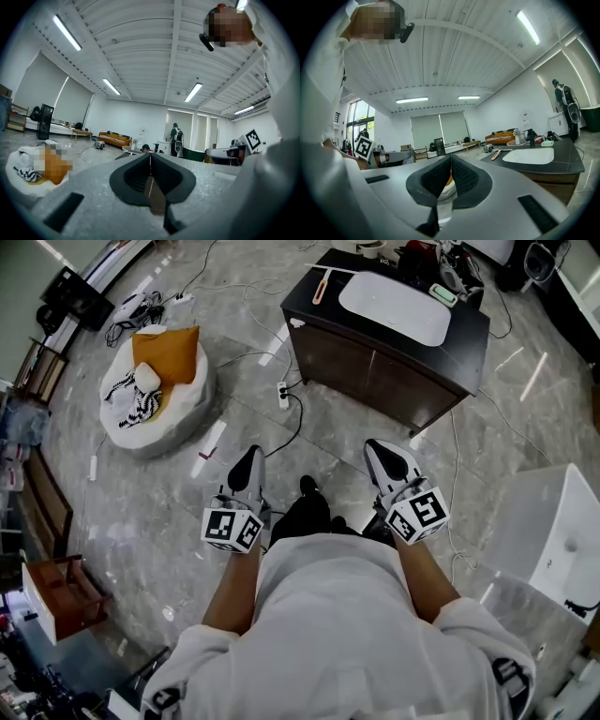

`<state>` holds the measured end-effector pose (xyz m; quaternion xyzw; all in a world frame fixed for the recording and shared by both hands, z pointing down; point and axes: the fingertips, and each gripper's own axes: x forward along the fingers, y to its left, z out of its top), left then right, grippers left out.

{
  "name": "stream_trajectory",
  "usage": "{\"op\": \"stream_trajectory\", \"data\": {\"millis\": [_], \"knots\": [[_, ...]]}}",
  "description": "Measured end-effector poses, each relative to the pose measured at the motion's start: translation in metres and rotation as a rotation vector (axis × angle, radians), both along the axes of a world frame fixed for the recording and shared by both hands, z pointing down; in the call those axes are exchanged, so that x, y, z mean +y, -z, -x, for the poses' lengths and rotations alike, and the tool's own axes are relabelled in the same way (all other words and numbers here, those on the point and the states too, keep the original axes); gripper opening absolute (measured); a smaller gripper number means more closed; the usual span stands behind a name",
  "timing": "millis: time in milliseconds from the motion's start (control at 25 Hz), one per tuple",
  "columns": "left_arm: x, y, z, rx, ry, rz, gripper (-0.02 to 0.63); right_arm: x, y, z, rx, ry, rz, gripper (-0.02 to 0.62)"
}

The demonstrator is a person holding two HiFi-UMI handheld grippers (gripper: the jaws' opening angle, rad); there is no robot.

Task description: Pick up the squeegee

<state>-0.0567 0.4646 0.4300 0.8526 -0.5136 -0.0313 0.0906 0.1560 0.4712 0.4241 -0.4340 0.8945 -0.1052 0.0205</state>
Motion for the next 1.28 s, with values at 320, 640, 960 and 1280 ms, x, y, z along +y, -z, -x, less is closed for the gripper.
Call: {"op": "stream_trajectory", "data": {"millis": [320, 640, 960, 1280], "knots": [[-0.078, -0.006, 0.027, 0.066, 0.012, 0.020, 0.017, -0.071, 0.000, 0.011, 0.044, -0.016, 0.028, 0.014], [-0.175, 0.014, 0.082, 0.105, 0.038, -0.010, 0.017, -0.180, 0.029, 0.072, 0.057, 0.039, -0.018, 0.014], [-0.226, 0.011, 0.122, 0.123, 0.016, 0.028, 0.017, -0.237, 0.043, 0.116, 0.078, 0.058, -0.042, 0.014], [-0.265, -0.001, 0.142, 0.130, 0.016, 0.052, 0.017, -0.284, 0.036, 0.133, 0.080, 0.065, -0.045, 0.014]]}}
